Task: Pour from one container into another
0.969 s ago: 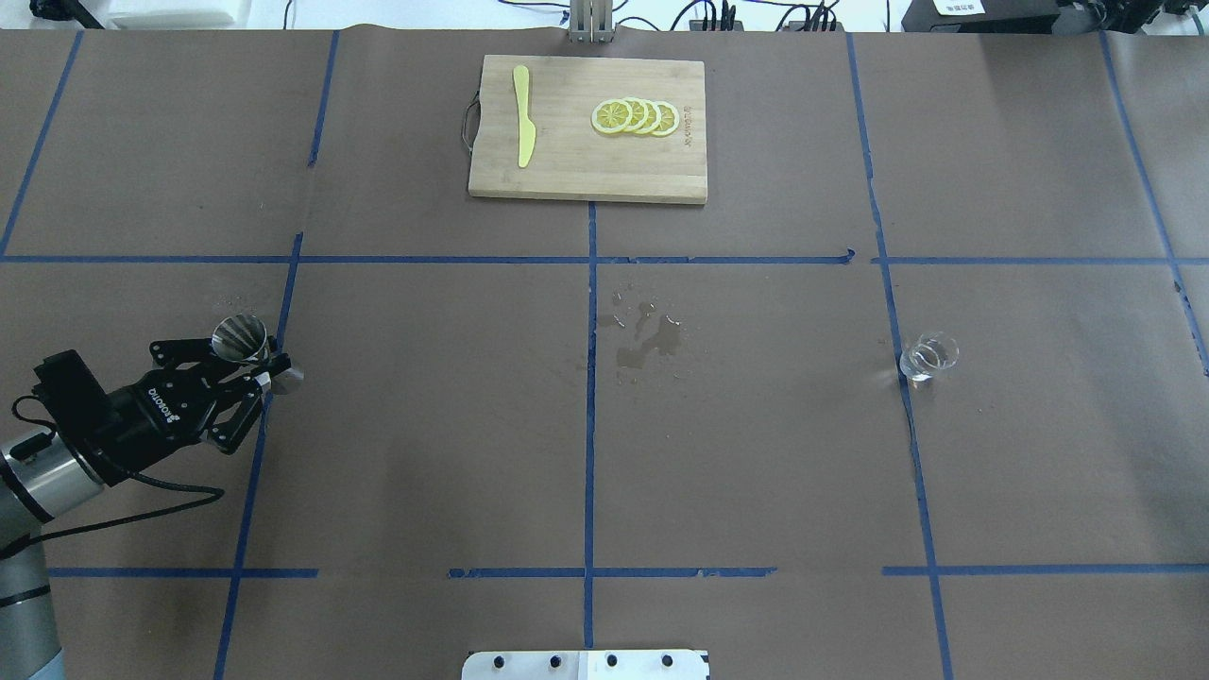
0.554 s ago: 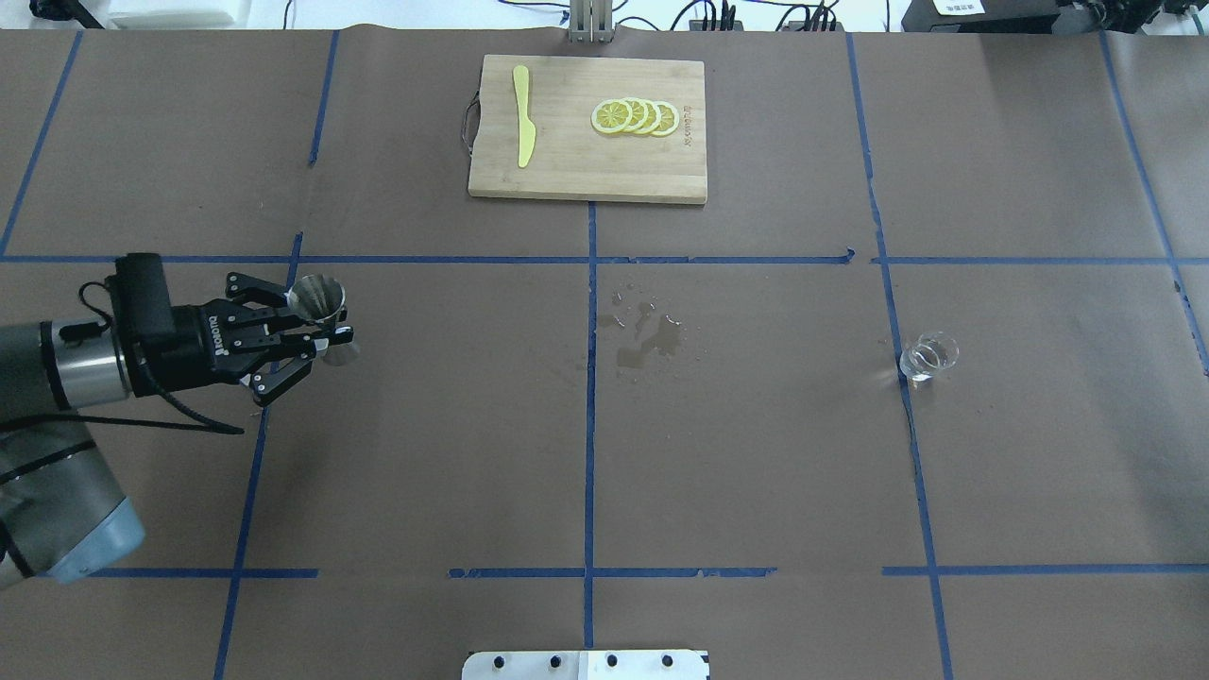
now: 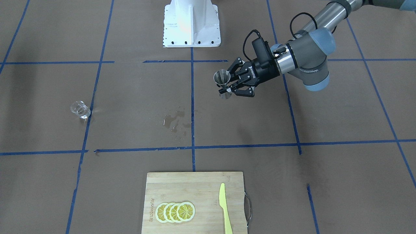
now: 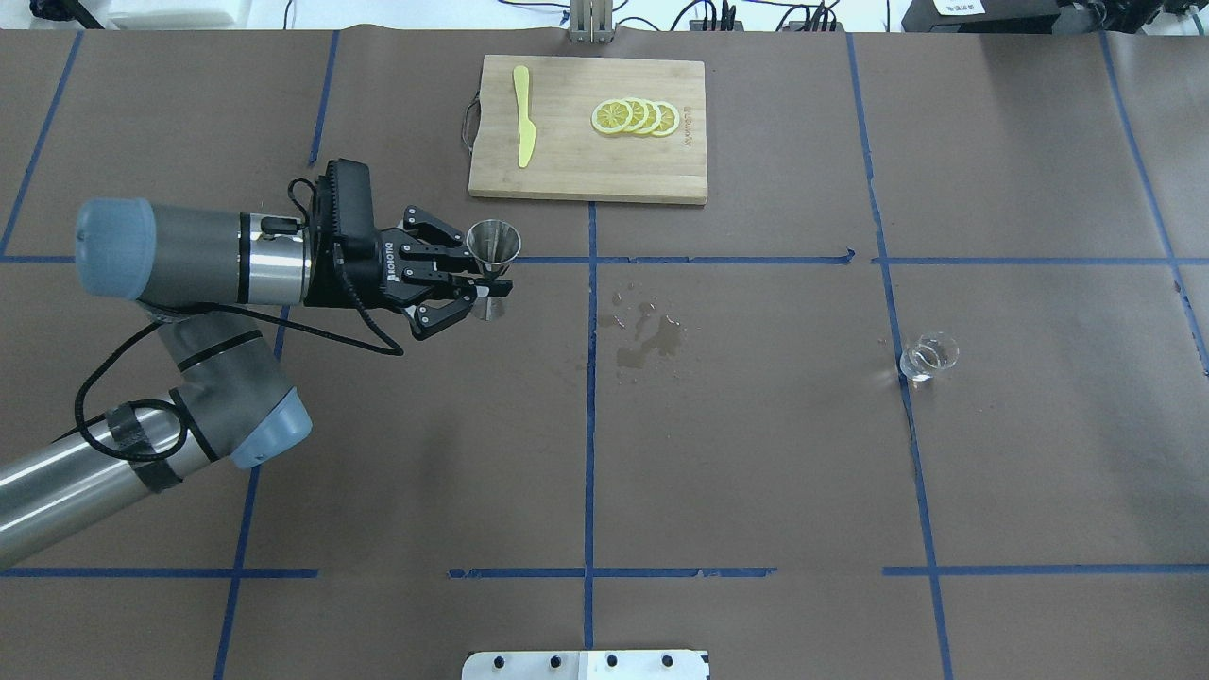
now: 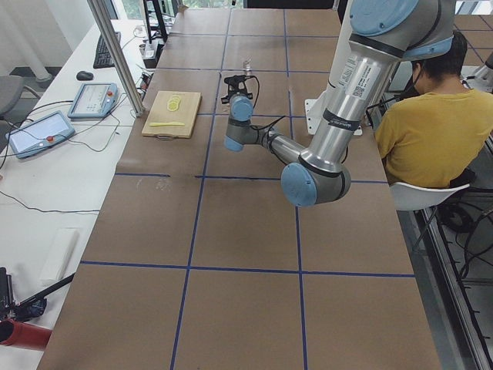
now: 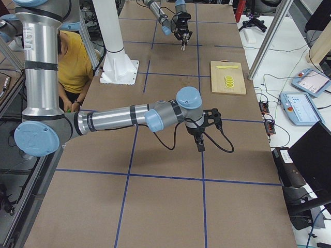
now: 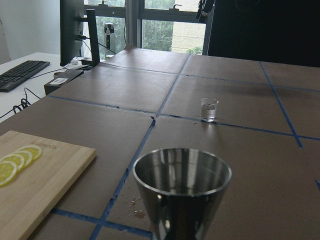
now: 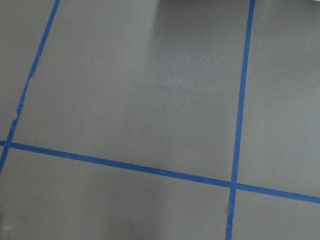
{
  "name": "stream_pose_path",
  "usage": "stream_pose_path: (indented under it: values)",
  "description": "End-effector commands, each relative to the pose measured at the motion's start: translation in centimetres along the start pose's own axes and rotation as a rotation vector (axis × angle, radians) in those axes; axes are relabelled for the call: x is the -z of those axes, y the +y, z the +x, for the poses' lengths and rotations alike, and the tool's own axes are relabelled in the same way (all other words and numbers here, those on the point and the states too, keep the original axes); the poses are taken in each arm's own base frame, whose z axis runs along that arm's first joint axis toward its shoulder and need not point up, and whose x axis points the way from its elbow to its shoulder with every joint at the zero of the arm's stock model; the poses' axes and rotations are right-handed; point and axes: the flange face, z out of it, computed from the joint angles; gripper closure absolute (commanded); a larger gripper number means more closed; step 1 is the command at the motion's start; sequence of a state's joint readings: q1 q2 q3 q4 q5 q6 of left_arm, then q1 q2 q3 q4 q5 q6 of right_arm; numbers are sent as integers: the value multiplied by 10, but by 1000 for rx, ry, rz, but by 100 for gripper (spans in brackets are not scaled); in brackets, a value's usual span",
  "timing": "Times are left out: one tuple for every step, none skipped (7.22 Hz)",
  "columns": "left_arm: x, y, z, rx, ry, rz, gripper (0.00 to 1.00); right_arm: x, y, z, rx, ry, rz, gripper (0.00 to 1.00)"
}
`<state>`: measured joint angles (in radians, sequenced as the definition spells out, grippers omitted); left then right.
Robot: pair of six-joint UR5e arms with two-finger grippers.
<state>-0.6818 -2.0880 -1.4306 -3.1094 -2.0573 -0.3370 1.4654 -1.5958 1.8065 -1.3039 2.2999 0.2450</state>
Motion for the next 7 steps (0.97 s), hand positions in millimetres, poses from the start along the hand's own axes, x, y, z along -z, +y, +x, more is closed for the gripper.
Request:
stream_pose_path:
  values:
    - [-43,-29,11,-86,4,-25,100,0,-6,-58,-35,-43,-1,0]
    - [-58,-39,13,-125,-32,-37,100,-5,-14,-103,-77,-74,-16,0]
    - [-66,-41,19,-125,-35,-32,100,-17,-8,-143,-102,-100,-50,0]
    - [-67,-43,20,-128,-34,-29,100,-20,1,-172,-121,-122,-73,0]
    - [-67,-44,20,-129,-34,-28,100,-21,11,-196,-129,-119,-118,0]
    - [-67,-43,20,-128,-34,-29,100,-17,24,-224,-153,-88,-127,0]
    - [-67,-42,19,-126,-37,-33,100,-15,43,-261,-213,-87,-128,0]
